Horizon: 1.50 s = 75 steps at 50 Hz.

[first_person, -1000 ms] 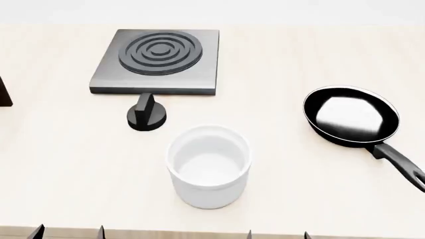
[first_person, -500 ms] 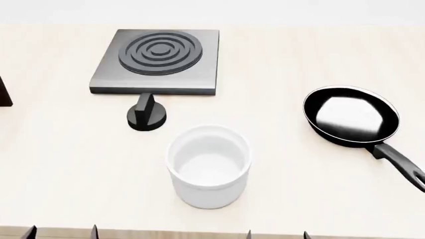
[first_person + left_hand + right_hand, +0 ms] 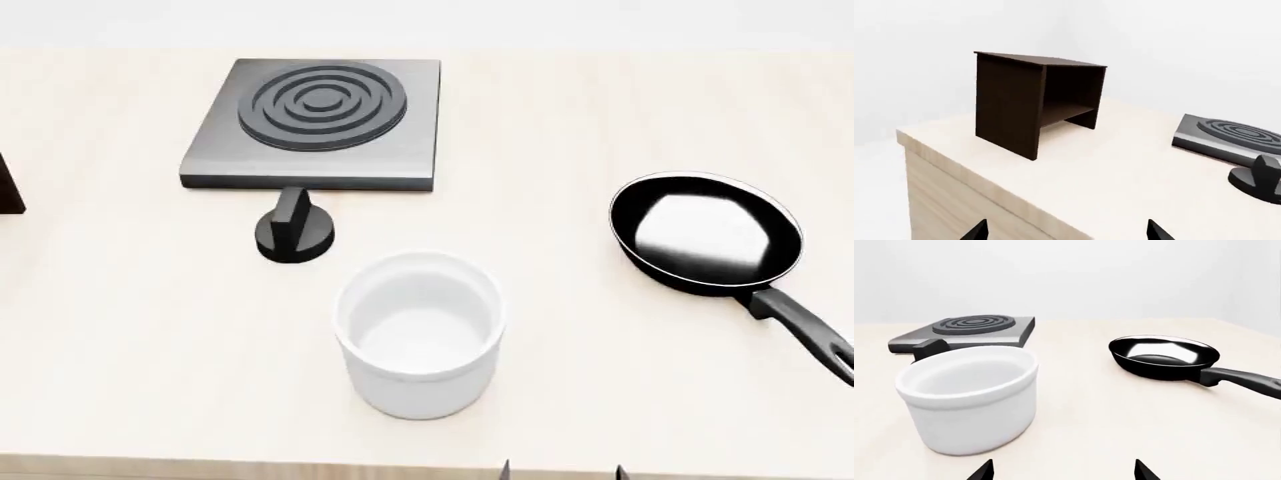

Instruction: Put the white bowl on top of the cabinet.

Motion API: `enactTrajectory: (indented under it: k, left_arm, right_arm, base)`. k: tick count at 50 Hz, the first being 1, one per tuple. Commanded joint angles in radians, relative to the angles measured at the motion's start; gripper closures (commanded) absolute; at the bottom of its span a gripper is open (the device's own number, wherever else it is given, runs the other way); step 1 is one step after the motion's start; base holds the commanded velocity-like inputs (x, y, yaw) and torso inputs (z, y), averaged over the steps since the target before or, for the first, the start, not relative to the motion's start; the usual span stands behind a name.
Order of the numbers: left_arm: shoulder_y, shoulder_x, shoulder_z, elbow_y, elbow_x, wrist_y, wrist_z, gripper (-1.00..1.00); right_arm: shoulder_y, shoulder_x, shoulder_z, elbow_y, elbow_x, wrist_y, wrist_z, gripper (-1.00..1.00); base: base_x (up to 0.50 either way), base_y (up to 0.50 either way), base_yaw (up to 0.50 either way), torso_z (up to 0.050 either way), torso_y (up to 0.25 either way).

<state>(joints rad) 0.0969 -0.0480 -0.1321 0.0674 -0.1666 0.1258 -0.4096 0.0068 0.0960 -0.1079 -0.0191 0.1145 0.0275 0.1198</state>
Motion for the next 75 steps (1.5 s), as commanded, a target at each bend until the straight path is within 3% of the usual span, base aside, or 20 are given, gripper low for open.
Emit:
enactTrajectory:
  k: [1, 7, 18, 22, 25, 36, 56, 58, 65, 75]
  left_arm:
    - [0.037, -0.019, -0.067, -0.002, -0.031, 0.062, -0.098, -1.0]
    - [0.095, -0.02, -0.121, 0.064, 0.036, 0.084, -0.202, -1.0]
    - [0.181, 0.021, -0.254, 0.117, 0.008, 0.169, -0.377, -1.0]
    - [0.218, 0.042, -0.31, 0.119, -0.015, 0.153, -0.599, -1.0]
    - [0.244, 0.037, -0.31, 0.129, 0.011, 0.145, -0.698, -1.0]
    - [0.255, -0.001, -0.265, 0.128, -0.021, 0.166, -0.724, -1.0]
    - [0.253, -0.03, -0.234, 0.108, -0.053, 0.168, -0.743, -1.0]
    - [0.257, -0.031, -0.235, 0.109, -0.058, 0.171, -0.745, -1.0]
    - [0.256, -0.037, -0.229, 0.1, -0.068, 0.177, -0.749, -1.0]
    - [0.26, -0.044, -0.224, 0.091, -0.08, 0.19, -0.755, -1.0]
  right_arm:
    - [-0.001, 0.01, -0.012, -0.003, 0.009, -0.018, 0.019, -1.0]
    - [-0.008, 0.013, -0.006, -0.013, 0.027, -0.054, 0.026, -1.0]
    - [-0.006, 0.017, -0.011, -0.001, 0.01, -0.069, 0.07, -1.0]
    - [-0.008, 0.02, -0.017, 0.004, 0.014, -0.081, 0.07, -1.0]
    - [-0.008, 0.024, -0.022, 0.006, 0.006, -0.085, 0.076, -1.0]
    - [-0.01, 0.036, -0.037, 0.004, 0.0, -0.097, 0.088, -1.0]
    - [-0.011, 0.048, -0.059, -0.005, -0.007, -0.096, 0.114, -1.0]
    - [-0.012, 0.031, -0.035, -0.068, 0.067, -0.041, 0.12, -1.0]
    - [-0.038, 0.045, -0.071, -0.423, 0.017, 0.103, 0.186, -1.0]
    - [-0.052, 0.065, -0.085, -0.594, 0.012, 0.177, 0.213, -1.0]
  base:
    - [0.0, 0.0, 0.0, 0.0, 0.0]
    - [0.0, 0.0, 0.0, 0.0, 0.0]
    - [0.0, 0.0, 0.0, 0.0, 0.0]
    - [0.0, 0.0, 0.0, 0.0, 0.0]
    - [0.0, 0.0, 0.0, 0.0, 0.0]
    - [0.03, 0.08, 0.0, 0.0, 0.0]
    - [0.24, 0.48, 0.0, 0.0, 0.0]
    - [0.11, 0.09, 0.0, 0.0, 0.0]
    - [0.0, 0.0, 0.0, 0.0, 0.0]
    - [0.0, 0.0, 0.0, 0.0, 0.0]
